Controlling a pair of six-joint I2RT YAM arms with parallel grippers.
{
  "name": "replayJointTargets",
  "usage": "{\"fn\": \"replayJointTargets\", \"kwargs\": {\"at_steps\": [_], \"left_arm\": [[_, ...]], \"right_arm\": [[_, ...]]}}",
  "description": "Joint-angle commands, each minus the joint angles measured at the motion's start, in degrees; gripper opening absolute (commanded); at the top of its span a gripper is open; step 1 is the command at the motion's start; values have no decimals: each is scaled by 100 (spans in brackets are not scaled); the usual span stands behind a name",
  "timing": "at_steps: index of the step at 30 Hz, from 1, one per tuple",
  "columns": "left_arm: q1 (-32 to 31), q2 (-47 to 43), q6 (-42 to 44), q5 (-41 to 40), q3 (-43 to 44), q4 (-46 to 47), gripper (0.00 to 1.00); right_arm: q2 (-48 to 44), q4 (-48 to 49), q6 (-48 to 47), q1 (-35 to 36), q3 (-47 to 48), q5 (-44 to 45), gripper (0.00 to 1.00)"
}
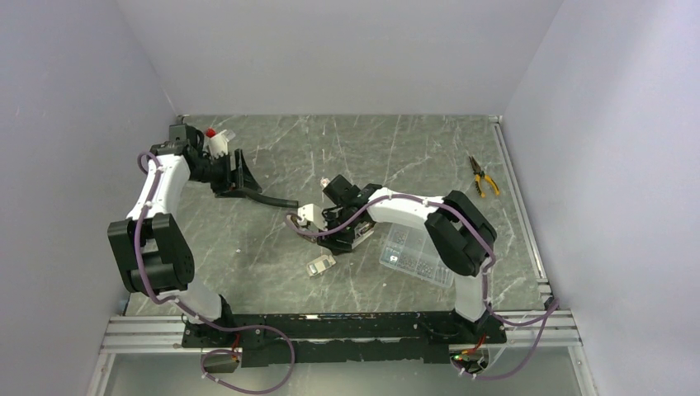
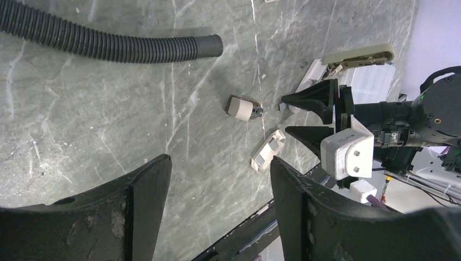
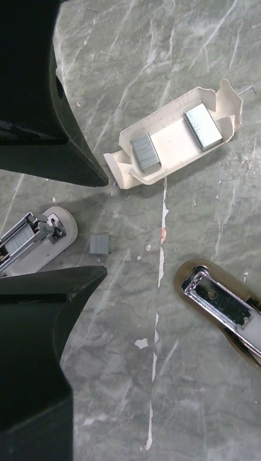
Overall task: Load the staples into the stapler
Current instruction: Pick up the staple from the center of the board.
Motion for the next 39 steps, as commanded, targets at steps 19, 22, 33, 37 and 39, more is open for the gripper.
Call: {"fn": "replayJointTargets", "kwargs": {"at_steps": [19,22,33,37,39], "left_arm": [[86,23,378,414,-69,83,70],[86,36,370,446,-94,72,70],[86,40,379,457,-77,70,69],[88,-86,356,454,-181,275,69],[86,-230,390,463,-325,569,69]], "right_arm": [[193,275,-79,28,85,508,47],[196,353,-49,29,-13,530,42],[29,521,43,29,-314,440,29],[-108,580,160,22,-249,407,23],[-175,528,222,0,-136,389,22]]}}
